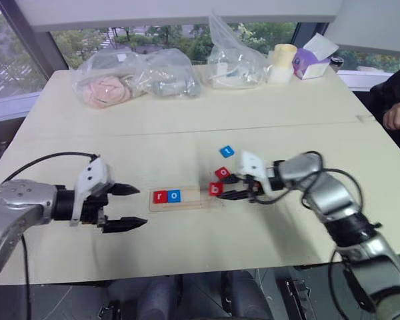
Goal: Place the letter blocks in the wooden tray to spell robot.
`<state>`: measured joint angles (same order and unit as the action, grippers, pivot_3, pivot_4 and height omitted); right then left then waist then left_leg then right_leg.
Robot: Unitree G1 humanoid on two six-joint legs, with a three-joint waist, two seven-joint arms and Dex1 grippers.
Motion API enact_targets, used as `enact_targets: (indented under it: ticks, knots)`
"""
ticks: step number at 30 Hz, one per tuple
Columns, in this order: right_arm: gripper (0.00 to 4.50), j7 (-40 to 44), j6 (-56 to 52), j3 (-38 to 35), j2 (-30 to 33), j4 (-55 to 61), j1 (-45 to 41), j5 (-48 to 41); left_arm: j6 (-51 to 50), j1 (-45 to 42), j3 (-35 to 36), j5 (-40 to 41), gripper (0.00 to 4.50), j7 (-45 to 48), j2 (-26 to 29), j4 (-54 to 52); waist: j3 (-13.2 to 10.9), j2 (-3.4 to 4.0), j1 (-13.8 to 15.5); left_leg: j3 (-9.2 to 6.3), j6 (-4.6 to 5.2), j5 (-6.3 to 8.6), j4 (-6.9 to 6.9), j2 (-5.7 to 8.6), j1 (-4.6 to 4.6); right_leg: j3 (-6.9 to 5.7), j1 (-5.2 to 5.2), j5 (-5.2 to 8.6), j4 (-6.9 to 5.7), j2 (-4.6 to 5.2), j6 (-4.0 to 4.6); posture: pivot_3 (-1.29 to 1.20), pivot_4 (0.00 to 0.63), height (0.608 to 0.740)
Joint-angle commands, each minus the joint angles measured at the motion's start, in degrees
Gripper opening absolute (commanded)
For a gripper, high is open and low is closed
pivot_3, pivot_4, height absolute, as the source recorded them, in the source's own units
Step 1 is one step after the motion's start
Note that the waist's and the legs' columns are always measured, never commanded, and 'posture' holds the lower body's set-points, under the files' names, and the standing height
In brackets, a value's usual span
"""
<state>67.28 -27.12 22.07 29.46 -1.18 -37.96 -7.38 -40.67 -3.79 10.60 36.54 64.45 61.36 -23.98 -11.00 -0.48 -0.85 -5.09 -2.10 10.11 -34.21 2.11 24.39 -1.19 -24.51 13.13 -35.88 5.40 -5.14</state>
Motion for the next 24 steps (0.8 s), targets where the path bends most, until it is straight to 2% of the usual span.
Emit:
enact_targets:
  ticks: [1, 8, 24]
  knots:
    - [1.36, -2.0, 0.0, 1.98, -3.28, -2.5, -3.35, 2.0, 2.68, 1.16, 2.18, -2.45, 4.5, -0.3, 0.65, 1.22, 0.0, 0.0, 0.23, 0.0, 0.0, 0.0, 0.0, 0.02, 0.02, 0.0, 0.0, 0.0, 0.0, 0.02, -0.01, 0.0, 0.15, 0.74]
    - [1.36, -1.91, 3.77, 4.56, -7.15, -9.68, -7.13, 4.67, 2.9, 4.36, 2.93, -2.98, 4.5, -2.56, -1.06, -1.05, 0.01, -0.06, -0.06, 0.09, 0.0, 0.0, 0.0, 0.11, 0.02, 0.09, 0.0, -0.02, 0.02, 0.08, -0.06, 0.0, 0.15, 0.74]
    - [1.36, 1.6, 7.44, 5.43, -7.9, -12.16, -7.01, 7.29, 1.79, 3.0, 1.54, -1.99, 4.5, -5.16, -3.52, -1.88, 0.02, -0.07, -0.16, 0.17, 0.0, -0.01, 0.0, 0.09, -0.11, 0.21, -0.02, -0.02, -0.16, -0.1, -0.05, 0.0, 0.15, 0.74]
